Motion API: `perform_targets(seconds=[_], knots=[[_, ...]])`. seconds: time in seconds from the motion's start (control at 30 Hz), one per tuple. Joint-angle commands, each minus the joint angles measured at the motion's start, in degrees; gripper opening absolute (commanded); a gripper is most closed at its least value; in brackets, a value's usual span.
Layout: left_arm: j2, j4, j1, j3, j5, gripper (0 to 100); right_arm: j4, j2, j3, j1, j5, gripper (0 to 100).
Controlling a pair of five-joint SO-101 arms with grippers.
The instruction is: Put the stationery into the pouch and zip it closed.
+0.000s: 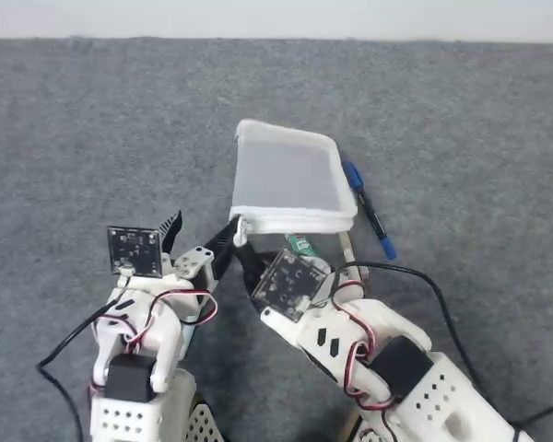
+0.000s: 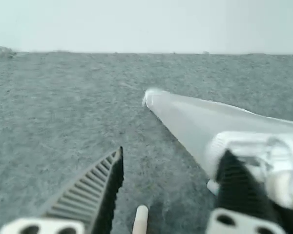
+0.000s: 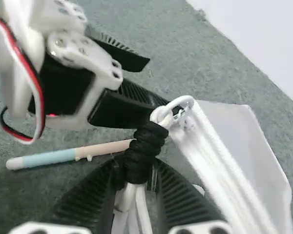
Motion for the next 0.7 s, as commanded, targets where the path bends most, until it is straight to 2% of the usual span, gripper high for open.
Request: perform_targets(seconds=[0.0,0.13,0.3,0.5,0.67], knots=[[-0.8,-3.4,0.4,0.6,-4.5,18,0.2,-2.4,-0.8,-0.7,1.8,0.6],[-0.9,-3.4,-0.1,0.6,-5.0,10,0.1,-2.4,-0.7,-0.6,1.8,0.6],[-1.0,-2.8,-0.4,-0.7,-5.1,3,-0.4,-2.4,-0.7,3.7,1.7,0.6],[-1.0,1.1,-4.8,-3.9,-5.0,1,-0.4,-2.4,-0.7,4.6,1.7,0.6],[-1.0,5.3,-5.1,-6.5,-5.0,1,-0.4,-2.4,-0.7,4.8,1.7,0.6]])
